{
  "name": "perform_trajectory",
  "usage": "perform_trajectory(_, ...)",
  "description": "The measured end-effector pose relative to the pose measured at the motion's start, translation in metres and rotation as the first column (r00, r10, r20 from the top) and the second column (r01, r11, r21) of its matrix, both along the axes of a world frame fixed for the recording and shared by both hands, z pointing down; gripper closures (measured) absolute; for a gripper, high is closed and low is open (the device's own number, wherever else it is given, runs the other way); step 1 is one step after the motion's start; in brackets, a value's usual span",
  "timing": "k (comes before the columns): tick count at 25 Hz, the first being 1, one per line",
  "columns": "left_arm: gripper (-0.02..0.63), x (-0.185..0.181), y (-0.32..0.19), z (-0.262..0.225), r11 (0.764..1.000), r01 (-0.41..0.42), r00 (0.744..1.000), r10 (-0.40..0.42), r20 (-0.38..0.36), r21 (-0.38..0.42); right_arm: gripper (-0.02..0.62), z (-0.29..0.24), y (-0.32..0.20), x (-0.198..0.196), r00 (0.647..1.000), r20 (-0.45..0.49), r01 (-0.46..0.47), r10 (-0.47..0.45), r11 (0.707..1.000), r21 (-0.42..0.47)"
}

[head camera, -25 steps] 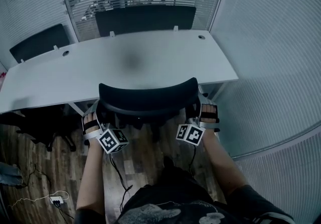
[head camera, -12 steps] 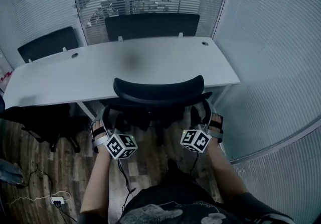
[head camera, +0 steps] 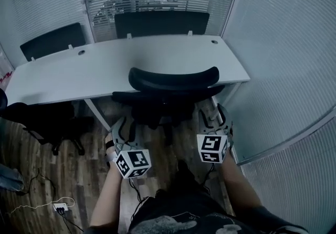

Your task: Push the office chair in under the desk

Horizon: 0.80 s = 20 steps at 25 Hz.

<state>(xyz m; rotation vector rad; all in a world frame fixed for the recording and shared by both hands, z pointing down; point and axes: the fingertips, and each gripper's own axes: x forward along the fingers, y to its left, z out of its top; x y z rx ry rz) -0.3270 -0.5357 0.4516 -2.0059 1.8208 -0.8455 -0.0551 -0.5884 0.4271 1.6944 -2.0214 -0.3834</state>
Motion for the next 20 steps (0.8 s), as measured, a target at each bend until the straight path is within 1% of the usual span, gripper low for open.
perform_trajectory(2,0.482,0.005,0.013,-0.004,1.000,-0.012,1.000,0.012,-0.009,0.020,0.317,-0.007,0.011,-0.008,1.000,0.024,0.011,-0.011,1.000,0.011)
perform_trajectory(3,0.502,0.007,0.020,-0.007,0.999,-0.017,1.000,0.017,-0.025,0.030,0.322,-0.008,0.017,-0.011,0.999,0.028,0.015,-0.016,1.000,0.014)
perform_trajectory(5,0.528,0.010,0.031,-0.014,0.999,-0.020,0.997,0.024,-0.070,0.051,0.357,-0.008,0.028,-0.012,0.999,0.044,0.012,-0.013,1.000,0.015)
perform_trajectory(6,0.540,0.011,0.035,-0.019,0.998,-0.020,0.995,0.026,-0.095,0.062,0.393,-0.008,0.032,-0.011,0.998,0.058,0.005,-0.006,1.000,0.017)
perform_trajectory(8,0.558,0.012,0.043,-0.026,0.996,-0.022,0.990,0.034,-0.139,0.086,0.511,-0.011,0.042,-0.011,0.995,0.095,0.003,-0.006,0.999,0.034)
perform_trajectory(9,0.561,0.014,0.046,-0.029,0.995,-0.025,0.987,0.040,-0.153,0.099,0.528,-0.014,0.047,-0.011,0.993,0.115,0.016,-0.021,0.999,0.046)
perform_trajectory(12,0.569,0.025,0.056,-0.033,0.992,-0.035,0.983,0.056,-0.176,0.125,0.545,-0.021,0.060,-0.010,0.987,0.143,0.057,-0.067,0.996,0.074)
perform_trajectory(14,0.574,0.034,0.061,-0.034,0.993,-0.032,0.979,0.055,-0.197,0.118,0.557,-0.025,0.065,-0.006,0.985,0.148,0.075,-0.085,0.995,0.071)
perform_trajectory(17,0.577,0.050,0.069,-0.030,0.996,-0.017,0.977,0.036,-0.210,0.092,0.563,-0.022,0.073,0.006,0.982,0.159,0.092,-0.098,0.995,0.041)
perform_trajectory(20,0.577,0.068,0.081,-0.023,0.998,-0.014,0.981,0.025,-0.195,0.058,0.566,-0.016,0.087,0.022,0.980,0.169,0.106,-0.105,0.994,0.003)
